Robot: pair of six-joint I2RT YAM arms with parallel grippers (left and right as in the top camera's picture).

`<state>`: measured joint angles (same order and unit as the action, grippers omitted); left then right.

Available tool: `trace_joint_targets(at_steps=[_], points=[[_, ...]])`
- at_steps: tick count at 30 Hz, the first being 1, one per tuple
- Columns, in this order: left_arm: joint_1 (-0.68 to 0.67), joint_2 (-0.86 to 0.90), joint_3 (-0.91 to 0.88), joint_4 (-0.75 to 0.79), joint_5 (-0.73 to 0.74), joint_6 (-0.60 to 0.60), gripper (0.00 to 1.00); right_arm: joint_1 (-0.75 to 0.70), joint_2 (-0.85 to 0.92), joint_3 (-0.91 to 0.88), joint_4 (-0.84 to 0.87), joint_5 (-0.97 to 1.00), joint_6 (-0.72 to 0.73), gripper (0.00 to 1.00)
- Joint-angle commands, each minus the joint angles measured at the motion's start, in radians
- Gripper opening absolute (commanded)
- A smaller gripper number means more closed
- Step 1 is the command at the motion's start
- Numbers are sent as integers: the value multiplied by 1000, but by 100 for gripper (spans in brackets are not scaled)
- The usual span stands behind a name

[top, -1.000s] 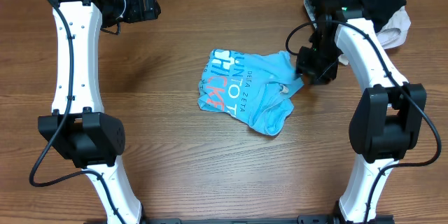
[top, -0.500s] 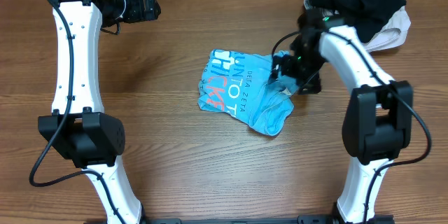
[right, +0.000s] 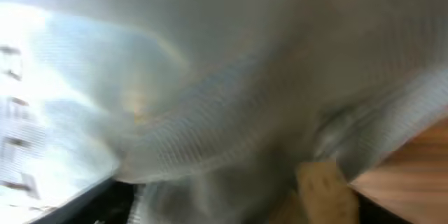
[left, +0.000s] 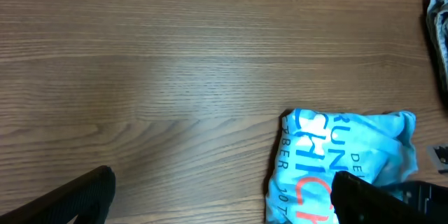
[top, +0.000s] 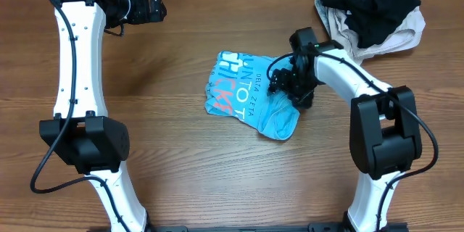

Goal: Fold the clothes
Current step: 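Grasp the folded light-blue shirt bundle with the right gripper, then carry the bundle to the clothes pile at top right and drop it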

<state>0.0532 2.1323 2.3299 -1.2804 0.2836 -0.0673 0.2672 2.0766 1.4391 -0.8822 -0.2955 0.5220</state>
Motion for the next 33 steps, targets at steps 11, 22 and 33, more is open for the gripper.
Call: trace_joint_targets(at_steps=[11, 22, 33], points=[[-1, -10, -5, -2, -40, 39, 100, 100, 26, -14, 381, -277, 72, 4], [-1, -10, -5, -3, -85, 39, 100, -21, -139, 149, 388, -390, 124, 4], [-1, -10, -5, -2, -85, 38, 100, -218, -220, 393, 393, -387, 160, 4]])
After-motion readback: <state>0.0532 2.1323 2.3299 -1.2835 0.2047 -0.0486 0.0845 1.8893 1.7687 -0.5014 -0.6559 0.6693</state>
